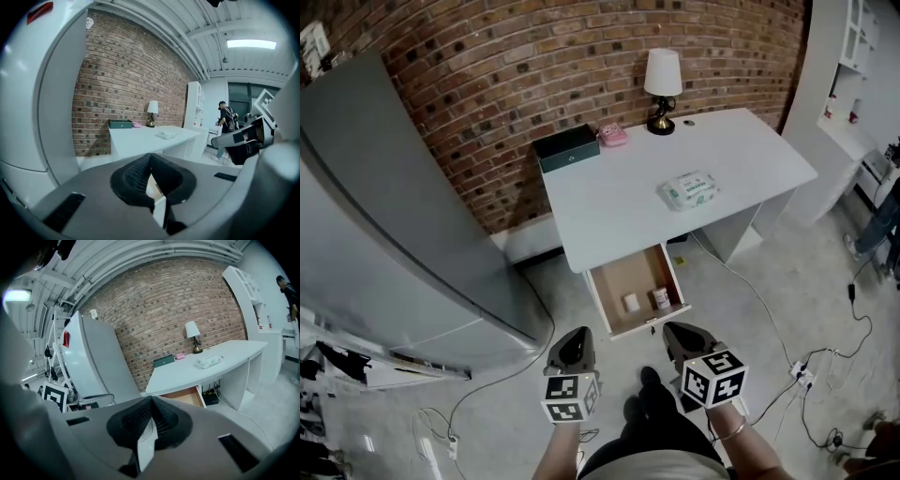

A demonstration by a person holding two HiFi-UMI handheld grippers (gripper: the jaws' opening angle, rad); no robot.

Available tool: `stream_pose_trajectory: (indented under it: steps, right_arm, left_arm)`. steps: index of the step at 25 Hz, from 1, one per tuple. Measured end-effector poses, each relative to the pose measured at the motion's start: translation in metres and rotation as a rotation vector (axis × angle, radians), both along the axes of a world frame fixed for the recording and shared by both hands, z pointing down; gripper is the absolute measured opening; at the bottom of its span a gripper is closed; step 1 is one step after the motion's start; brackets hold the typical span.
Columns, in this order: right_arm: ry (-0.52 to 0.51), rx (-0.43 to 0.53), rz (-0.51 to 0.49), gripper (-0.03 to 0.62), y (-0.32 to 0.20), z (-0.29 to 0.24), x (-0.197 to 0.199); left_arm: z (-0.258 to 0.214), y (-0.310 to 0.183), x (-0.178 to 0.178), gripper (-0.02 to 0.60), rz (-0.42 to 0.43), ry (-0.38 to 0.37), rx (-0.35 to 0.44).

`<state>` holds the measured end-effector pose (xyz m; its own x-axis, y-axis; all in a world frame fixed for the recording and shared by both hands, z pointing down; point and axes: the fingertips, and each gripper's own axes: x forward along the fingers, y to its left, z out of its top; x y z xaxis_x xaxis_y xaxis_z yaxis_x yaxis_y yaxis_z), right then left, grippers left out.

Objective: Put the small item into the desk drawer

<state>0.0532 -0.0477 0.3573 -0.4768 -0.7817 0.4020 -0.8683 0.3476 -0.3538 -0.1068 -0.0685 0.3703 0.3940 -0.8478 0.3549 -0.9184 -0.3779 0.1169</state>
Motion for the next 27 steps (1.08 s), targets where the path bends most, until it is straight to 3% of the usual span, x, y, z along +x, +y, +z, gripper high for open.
stream_pose_trajectory:
  steps: [27]
  right_arm:
    - [0.056, 0.07, 0.031, 0.006, 0.018, -0.015, 0.019]
  left_arm:
    - [-0.017, 0.021, 0.021, 0.02, 0.032, -0.014, 0.03]
